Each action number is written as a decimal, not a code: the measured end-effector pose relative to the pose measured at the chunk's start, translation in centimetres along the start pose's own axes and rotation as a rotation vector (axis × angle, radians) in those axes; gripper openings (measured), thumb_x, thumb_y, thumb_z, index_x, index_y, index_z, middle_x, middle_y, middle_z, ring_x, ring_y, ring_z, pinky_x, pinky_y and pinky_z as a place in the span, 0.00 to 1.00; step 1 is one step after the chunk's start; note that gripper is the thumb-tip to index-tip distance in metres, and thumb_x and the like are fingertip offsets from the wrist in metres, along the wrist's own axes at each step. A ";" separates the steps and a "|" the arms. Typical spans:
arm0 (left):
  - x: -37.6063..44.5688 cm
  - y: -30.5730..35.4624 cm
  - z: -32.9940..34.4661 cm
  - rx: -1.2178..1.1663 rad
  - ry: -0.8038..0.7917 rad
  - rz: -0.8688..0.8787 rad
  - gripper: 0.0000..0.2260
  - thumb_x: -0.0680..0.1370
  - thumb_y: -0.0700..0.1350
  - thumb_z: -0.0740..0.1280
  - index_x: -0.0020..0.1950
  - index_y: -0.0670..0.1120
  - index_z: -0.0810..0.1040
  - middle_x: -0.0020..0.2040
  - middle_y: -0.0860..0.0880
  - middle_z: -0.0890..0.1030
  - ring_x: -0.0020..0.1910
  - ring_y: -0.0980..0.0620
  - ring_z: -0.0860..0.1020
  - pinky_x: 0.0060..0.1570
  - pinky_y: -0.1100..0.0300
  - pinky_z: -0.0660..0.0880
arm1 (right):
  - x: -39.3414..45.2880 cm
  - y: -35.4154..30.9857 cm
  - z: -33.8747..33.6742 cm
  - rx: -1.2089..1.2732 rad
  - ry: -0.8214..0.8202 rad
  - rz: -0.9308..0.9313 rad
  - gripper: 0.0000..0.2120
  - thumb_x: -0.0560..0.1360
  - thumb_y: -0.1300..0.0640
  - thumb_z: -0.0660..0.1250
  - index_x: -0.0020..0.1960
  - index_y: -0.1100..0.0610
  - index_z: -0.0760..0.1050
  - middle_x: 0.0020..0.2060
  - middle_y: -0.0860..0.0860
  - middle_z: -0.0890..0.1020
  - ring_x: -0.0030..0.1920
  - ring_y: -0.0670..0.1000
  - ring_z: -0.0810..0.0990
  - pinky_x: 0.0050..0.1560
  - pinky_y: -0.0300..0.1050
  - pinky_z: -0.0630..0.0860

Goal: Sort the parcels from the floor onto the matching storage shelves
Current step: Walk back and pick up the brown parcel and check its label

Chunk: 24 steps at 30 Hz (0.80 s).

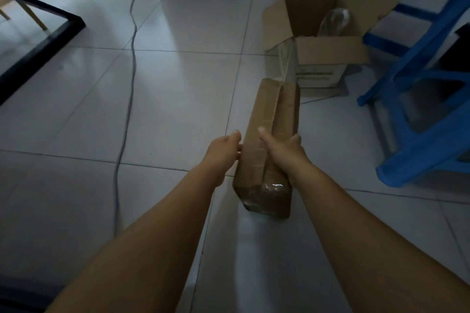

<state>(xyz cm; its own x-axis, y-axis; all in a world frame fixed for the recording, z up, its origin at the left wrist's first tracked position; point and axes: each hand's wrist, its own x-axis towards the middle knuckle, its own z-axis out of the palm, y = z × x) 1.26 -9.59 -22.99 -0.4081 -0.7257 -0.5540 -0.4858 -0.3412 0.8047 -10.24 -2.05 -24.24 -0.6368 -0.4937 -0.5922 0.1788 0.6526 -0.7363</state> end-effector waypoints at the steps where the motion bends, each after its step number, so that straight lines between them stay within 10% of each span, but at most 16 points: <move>1: -0.2 0.1 0.4 -0.012 -0.024 -0.018 0.22 0.86 0.53 0.52 0.69 0.41 0.77 0.58 0.46 0.82 0.52 0.49 0.79 0.50 0.55 0.70 | -0.1 -0.1 -0.2 -0.068 0.047 -0.010 0.56 0.64 0.29 0.67 0.78 0.53 0.41 0.76 0.58 0.58 0.72 0.64 0.63 0.68 0.62 0.67; 6: -0.6 0.1 1.9 -0.084 -0.049 -0.062 0.31 0.86 0.60 0.44 0.55 0.44 0.82 0.53 0.46 0.83 0.53 0.49 0.79 0.64 0.46 0.69 | -1.2 0.8 -0.5 -0.353 0.145 -0.041 0.63 0.59 0.27 0.70 0.77 0.50 0.36 0.75 0.58 0.55 0.72 0.64 0.60 0.68 0.65 0.64; 16: -1.2 0.4 2.8 0.042 -0.174 -0.017 0.36 0.85 0.62 0.39 0.66 0.47 0.83 0.75 0.45 0.74 0.74 0.44 0.70 0.74 0.42 0.62 | -1.0 1.5 -2.6 -0.342 0.179 -0.017 0.59 0.60 0.34 0.74 0.76 0.48 0.39 0.71 0.58 0.59 0.68 0.63 0.64 0.66 0.64 0.66; 21: -0.5 0.6 2.3 -0.031 -0.154 0.019 0.30 0.86 0.61 0.43 0.65 0.47 0.80 0.54 0.47 0.80 0.42 0.57 0.75 0.36 0.62 0.68 | -0.9 1.4 -4.0 -0.078 0.099 -0.050 0.52 0.62 0.41 0.74 0.75 0.47 0.47 0.68 0.57 0.65 0.63 0.61 0.70 0.61 0.61 0.73; 24: 0.3 0.1 1.6 0.056 -0.053 0.060 0.25 0.83 0.63 0.49 0.53 0.48 0.78 0.53 0.42 0.83 0.48 0.48 0.81 0.45 0.56 0.77 | -0.8 1.5 -5.1 0.136 -0.024 -0.085 0.43 0.66 0.47 0.74 0.72 0.47 0.52 0.60 0.55 0.72 0.54 0.59 0.77 0.50 0.55 0.78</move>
<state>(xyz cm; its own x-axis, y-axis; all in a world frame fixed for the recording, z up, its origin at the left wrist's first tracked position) -0.16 -8.92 -23.39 -0.4774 -0.7106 -0.5168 -0.5007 -0.2633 0.8246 -13.26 2.21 -23.18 -0.6365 -0.5583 -0.5321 0.2262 0.5245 -0.8208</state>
